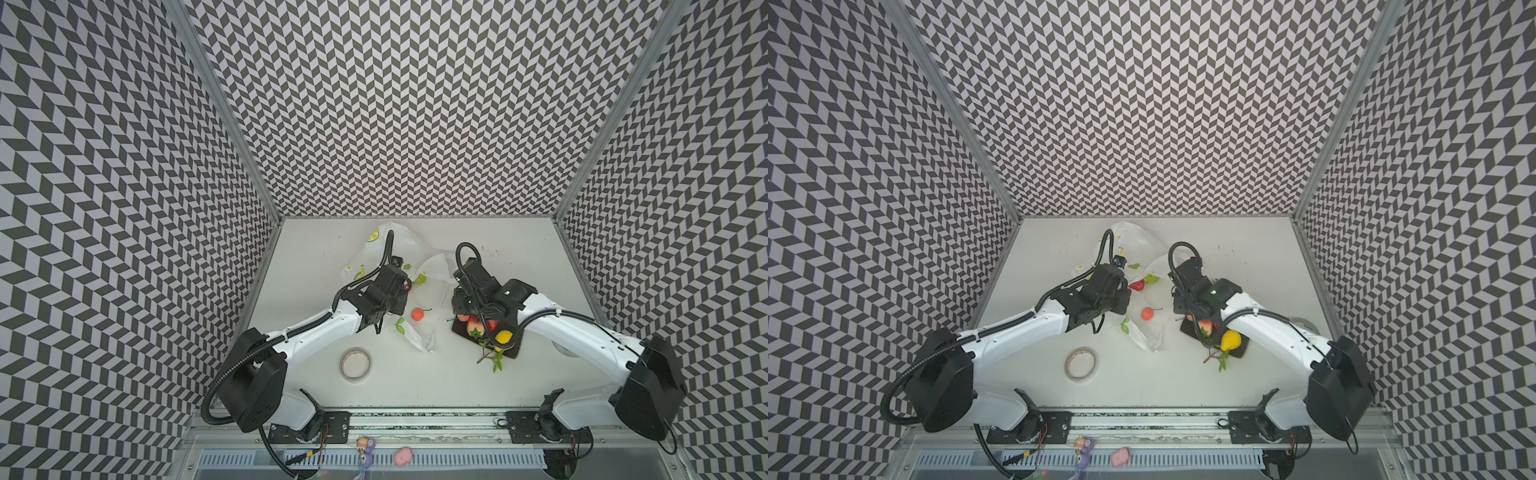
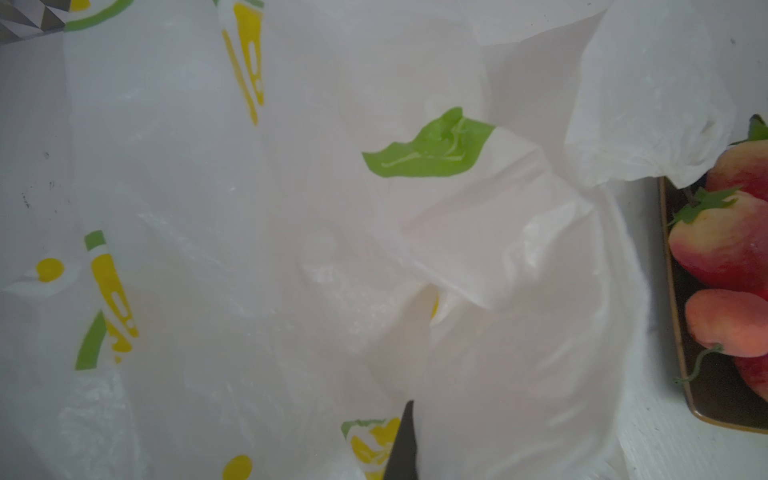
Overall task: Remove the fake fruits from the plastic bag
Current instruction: 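Carry the red pear onto the dark tray with the right gripper and release, then reach the right gripper back into the bag toward the small peach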
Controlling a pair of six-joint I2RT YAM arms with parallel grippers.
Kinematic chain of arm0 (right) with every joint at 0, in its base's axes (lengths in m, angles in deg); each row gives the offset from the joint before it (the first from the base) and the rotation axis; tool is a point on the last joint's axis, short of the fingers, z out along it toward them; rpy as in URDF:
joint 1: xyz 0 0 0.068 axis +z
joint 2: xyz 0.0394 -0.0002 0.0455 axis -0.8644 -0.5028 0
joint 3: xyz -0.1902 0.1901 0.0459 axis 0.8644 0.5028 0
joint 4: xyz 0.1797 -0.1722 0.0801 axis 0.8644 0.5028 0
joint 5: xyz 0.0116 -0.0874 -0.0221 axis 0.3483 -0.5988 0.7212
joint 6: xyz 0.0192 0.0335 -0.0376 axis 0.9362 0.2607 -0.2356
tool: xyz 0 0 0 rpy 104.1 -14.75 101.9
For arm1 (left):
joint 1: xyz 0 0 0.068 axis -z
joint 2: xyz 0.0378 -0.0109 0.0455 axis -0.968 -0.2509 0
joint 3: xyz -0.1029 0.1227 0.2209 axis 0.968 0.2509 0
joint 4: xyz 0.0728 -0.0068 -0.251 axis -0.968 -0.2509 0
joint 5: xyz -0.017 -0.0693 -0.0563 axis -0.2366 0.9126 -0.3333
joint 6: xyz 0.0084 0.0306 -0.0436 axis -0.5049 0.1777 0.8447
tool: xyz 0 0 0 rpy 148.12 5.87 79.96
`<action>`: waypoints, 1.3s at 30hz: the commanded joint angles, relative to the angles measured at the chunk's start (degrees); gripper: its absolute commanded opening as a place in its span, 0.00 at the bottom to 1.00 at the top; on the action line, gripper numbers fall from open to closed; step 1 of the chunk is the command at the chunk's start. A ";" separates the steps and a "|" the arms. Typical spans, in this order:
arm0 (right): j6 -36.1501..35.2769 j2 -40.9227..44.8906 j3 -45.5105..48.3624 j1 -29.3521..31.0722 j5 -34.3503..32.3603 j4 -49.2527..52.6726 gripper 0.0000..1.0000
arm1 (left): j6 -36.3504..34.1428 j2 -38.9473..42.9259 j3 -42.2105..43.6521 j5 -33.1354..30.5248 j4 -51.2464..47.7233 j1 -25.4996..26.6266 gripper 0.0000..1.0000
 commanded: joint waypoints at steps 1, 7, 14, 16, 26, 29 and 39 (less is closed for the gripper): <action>3.66 5.86 2.29 -5.00 -3.64 5.31 0.47 | 0.93 1.02 1.20 -0.67 1.02 -0.03 0.00; 5.69 13.63 8.89 -15.11 -5.07 4.64 0.47 | 0.72 1.46 1.54 -0.48 1.13 -0.01 0.00; 9.07 15.56 16.25 -24.56 0.38 -1.07 0.47 | 0.44 1.41 0.87 -0.57 0.88 -0.03 0.00; 10.14 15.40 18.10 -26.60 1.32 -3.31 0.47 | 0.41 1.46 0.83 -0.66 0.82 -0.03 0.00; 11.58 11.97 24.01 -32.18 5.87 -11.57 0.47 | 0.06 1.11 0.25 -1.07 0.52 0.01 0.00; 11.54 10.90 24.70 -32.79 7.12 -13.47 0.47 | 0.04 0.67 -0.26 -1.10 0.26 0.01 0.00; 11.92 8.03 26.03 -33.36 12.34 -15.06 0.63 | 0.04 0.09 -0.81 -1.10 0.15 -0.03 0.00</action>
